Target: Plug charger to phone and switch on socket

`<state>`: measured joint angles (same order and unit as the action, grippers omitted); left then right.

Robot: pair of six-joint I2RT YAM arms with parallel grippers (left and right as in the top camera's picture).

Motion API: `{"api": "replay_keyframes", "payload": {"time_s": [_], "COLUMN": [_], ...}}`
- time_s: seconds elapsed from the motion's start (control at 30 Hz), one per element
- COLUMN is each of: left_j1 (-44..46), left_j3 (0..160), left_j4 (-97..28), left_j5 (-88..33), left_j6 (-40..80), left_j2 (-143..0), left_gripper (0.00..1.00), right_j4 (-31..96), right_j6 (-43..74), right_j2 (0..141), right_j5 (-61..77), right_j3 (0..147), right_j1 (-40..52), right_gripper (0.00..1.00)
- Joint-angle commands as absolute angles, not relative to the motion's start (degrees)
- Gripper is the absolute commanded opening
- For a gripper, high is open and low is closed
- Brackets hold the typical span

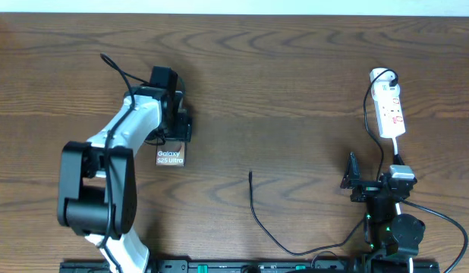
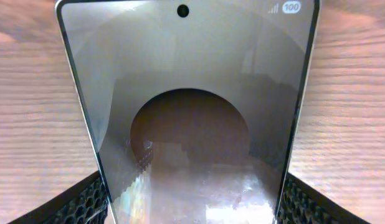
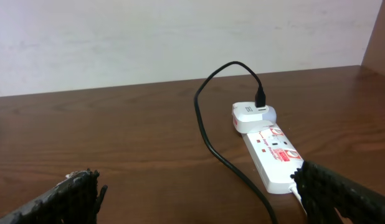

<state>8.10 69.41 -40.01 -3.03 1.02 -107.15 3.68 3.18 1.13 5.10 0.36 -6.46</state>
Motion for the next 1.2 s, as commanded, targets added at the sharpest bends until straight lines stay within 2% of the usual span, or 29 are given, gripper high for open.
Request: {"api": "replay_keyframes", "payload": {"time_s": [0.0,0.7,1.17], "left_j1": [8.16,8.16,8.19], "left_j3": [70.81,70.81,67.33], "left_j4": [-40.42,-42.96,-39.33], "left_j5": [-2.33,-2.55,-2.52], "left_j6": [0.03,0.05,0.73], "left_j2": [-103.94,-103.28,-104.05], "left_gripper": [0.07,0.07,0.08], "right_j4": [3.99,3.99,3.99], "right_j6": [2.5,2.5,2.5], "right_j2": [1.13,1.13,1.13], "right_j5": [4.84,4.84,4.84], "right_j3": [0.32,0.32,0.32], "right_j1": [-5.93,-5.93,-5.93], "right_gripper": [0.99,0.99,0.99]}}
